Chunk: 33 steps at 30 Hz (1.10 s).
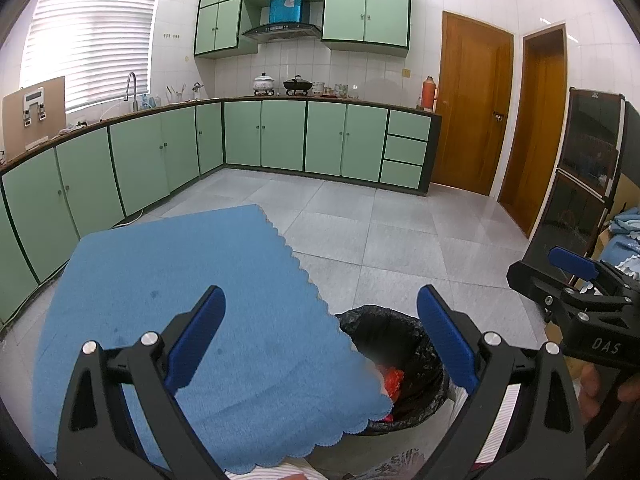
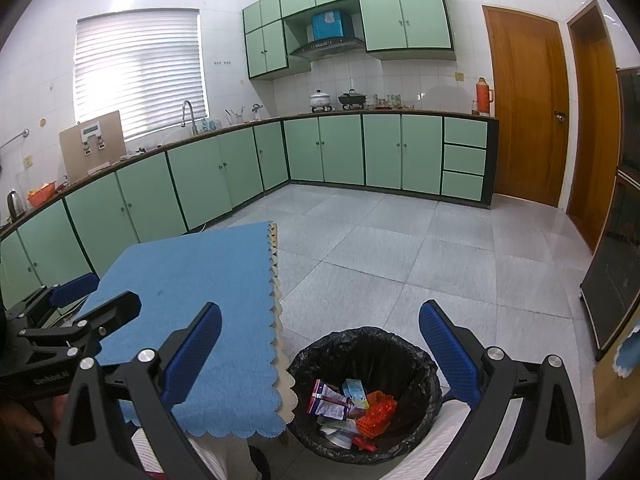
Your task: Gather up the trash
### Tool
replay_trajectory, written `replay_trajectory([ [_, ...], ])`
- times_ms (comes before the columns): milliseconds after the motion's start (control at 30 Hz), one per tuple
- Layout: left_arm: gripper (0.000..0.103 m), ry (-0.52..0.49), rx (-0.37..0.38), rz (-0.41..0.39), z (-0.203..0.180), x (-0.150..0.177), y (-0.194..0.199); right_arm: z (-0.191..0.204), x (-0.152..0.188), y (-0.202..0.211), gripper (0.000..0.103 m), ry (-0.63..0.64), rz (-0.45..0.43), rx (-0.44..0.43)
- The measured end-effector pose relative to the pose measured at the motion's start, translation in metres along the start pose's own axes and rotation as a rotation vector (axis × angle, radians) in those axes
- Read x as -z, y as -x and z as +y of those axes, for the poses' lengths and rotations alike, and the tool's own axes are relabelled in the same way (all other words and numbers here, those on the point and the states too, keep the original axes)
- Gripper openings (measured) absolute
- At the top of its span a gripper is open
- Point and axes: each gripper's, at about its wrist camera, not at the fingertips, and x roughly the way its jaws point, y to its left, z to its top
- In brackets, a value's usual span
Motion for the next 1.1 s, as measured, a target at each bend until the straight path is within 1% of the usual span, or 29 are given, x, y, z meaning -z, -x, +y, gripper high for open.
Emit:
replay_trajectory([
  [1100, 0.094, 0.007, 0.003, 0.008, 0.0051, 0.0024, -0.0012, -0.0022, 0.0045, -0.0016, 0.097, -0.007, 0.004, 0.001],
])
